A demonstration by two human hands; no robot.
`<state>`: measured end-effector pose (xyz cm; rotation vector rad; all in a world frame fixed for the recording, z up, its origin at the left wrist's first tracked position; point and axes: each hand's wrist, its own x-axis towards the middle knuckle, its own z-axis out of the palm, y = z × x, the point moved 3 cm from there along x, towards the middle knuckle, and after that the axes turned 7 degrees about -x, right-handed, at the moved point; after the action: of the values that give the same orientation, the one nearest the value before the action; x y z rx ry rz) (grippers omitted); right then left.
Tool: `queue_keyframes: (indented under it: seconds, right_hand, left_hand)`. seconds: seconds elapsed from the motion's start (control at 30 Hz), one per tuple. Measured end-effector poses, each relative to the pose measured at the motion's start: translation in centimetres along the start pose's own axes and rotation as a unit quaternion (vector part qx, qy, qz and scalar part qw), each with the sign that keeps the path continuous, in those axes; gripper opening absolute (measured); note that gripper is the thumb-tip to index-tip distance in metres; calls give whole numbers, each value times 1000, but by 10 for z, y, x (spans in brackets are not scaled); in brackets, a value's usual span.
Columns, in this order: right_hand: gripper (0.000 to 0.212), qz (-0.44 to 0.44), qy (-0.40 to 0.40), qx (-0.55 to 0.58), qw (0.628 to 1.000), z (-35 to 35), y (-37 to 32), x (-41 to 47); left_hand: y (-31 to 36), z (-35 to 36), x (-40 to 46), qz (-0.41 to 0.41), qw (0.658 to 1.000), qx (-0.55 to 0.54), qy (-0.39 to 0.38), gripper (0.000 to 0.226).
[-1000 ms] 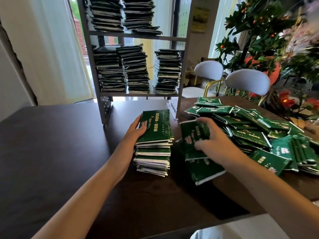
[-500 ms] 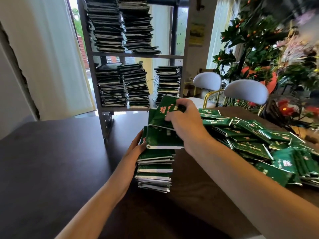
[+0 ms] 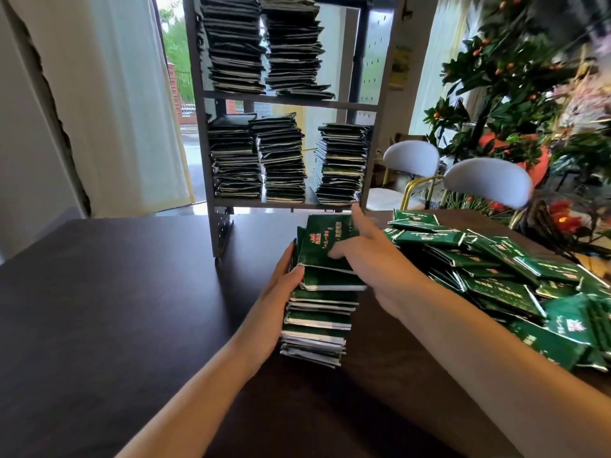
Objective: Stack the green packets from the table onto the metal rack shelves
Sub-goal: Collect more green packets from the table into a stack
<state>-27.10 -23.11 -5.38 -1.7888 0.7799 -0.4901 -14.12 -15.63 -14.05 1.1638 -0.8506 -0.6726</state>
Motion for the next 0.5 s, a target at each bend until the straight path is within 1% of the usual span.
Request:
queue_keyframes:
  seconds: [0.03,0.1,0.17,0.27,0.33,0.4,0.43,0.47,0.5]
  right_hand:
    - [82,4,-10,-4,1000,0,1,0]
    - [82,12,-22,1,1000,-2,5,2]
    - [81,22,-13,11,1000,-6,10,6]
    - [77,38,-12,31,999,-9,15,9]
    - [75,45,-13,34,998,-9,17,9]
    - [75,43,-10,24,999,-7,18,7]
    - [74,40,-9,18,999,-6,18,5]
    - [73,36,-11,17,999,-5,18,3]
    - [72,31,-15,19,999,-3,17,1]
  left_hand:
    - [5,8,-9,-17,999,-40,11,59]
    - [11,17,-31,-19,995,-94,-40,52]
    - [9,18,-39,-15,992,-117,-51,49]
    - [16,22,-40,7,992,-113,-62,45]
    - [15,25,-44,-5,991,-119,-60,42]
    - [11,20,-34,3,995,-78,-55,37]
    - [11,20,-23,-16,997,-61,-41,37]
    - [6,15,-17,-21,998,-32,-40,42]
    - [-1,3,-15,7,999,-21,-38,43]
